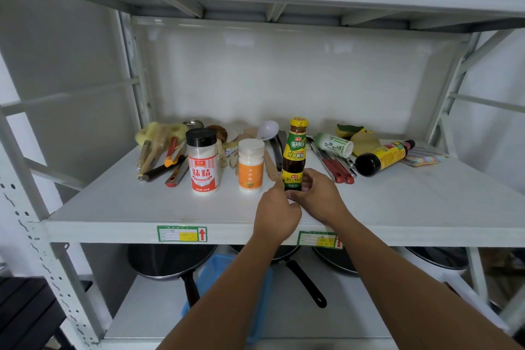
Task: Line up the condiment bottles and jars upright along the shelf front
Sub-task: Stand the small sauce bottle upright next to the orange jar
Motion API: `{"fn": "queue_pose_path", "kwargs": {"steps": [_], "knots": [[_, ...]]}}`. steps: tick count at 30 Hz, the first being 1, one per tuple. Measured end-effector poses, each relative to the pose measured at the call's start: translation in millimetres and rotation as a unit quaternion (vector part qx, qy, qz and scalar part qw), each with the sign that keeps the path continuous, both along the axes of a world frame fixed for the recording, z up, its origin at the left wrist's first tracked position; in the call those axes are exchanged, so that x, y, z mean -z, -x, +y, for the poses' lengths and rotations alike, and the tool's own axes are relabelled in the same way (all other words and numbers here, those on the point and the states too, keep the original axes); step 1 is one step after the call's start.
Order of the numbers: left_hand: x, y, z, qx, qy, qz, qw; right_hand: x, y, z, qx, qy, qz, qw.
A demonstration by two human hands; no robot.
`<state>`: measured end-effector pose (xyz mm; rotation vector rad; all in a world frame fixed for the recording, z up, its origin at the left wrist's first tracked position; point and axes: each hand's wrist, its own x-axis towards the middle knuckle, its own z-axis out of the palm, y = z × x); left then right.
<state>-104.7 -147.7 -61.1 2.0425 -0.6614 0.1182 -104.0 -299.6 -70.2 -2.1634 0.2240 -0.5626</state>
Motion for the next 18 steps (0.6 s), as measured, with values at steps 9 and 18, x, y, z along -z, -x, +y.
{"fn": "queue_pose_path", "kwargs": {"steps": [9, 18], "knots": [[0.8, 3.4, -2.4, -0.005, -0.015, 0.0, 1.0, 1.7, 0.0, -0.6, 0.015, 0.008, -0.007, 1.0], [-0.8, 3.9, -2.3, -0.002, -0.017, 0.001, 1.0, 0.9, 1.2, -0.3, 0.014, 0.018, -0.004, 1.0]]}}
